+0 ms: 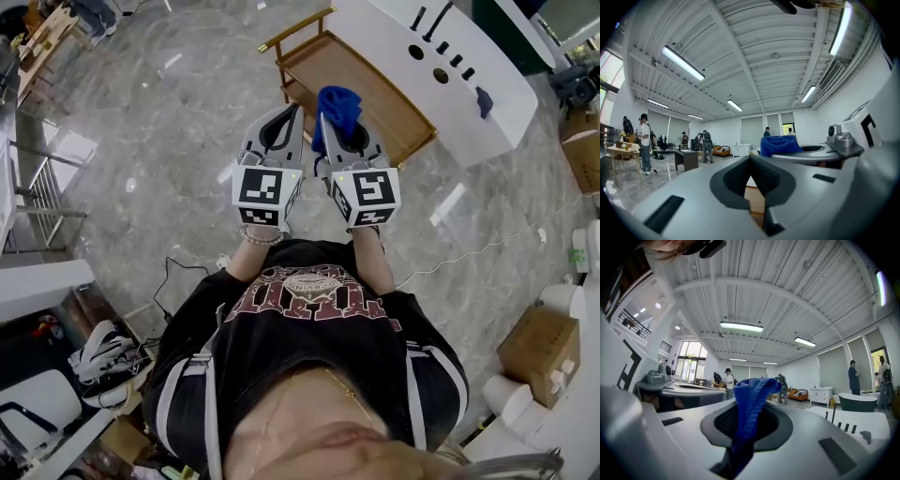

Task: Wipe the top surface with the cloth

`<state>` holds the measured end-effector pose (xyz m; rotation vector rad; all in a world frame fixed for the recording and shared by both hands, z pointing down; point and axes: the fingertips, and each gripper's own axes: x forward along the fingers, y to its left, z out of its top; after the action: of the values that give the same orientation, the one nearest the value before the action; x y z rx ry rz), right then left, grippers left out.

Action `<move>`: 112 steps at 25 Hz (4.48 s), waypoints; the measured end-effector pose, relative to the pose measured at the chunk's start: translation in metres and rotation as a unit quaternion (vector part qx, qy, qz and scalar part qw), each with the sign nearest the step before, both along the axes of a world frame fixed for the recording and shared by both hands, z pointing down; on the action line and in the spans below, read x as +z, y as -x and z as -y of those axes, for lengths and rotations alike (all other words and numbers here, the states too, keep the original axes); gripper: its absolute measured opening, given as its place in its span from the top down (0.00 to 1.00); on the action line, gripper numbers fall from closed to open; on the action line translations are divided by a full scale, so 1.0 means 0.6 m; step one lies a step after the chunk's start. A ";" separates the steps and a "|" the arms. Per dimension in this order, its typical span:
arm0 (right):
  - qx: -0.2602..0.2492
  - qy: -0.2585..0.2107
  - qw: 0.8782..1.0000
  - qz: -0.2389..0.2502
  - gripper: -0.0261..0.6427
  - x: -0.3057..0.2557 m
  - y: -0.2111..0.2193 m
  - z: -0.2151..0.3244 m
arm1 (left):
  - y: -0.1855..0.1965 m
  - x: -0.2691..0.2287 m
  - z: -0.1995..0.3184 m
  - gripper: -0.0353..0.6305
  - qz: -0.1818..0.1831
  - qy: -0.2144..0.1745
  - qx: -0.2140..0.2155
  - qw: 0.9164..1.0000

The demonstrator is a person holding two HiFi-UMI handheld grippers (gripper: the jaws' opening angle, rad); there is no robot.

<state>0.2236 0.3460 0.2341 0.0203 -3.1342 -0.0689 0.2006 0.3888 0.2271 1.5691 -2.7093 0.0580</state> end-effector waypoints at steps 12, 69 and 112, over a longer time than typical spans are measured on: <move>0.040 0.008 0.999 -0.003 0.88 0.012 0.104 -0.025 | 0.101 0.015 -0.011 0.88 0.001 0.014 0.044 0.999; 0.012 0.041 0.999 -0.031 0.88 0.070 0.450 0.398 | 0.448 0.078 0.420 0.88 -0.035 0.048 0.034 0.998; 0.276 0.106 0.948 -0.119 0.88 0.231 0.763 0.653 | 0.778 0.255 0.685 0.88 -0.092 0.141 0.268 0.949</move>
<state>-0.2339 -0.0460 0.3726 0.8117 -2.7552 0.2478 -0.2661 -0.0221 0.3804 2.0345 -1.9631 0.2727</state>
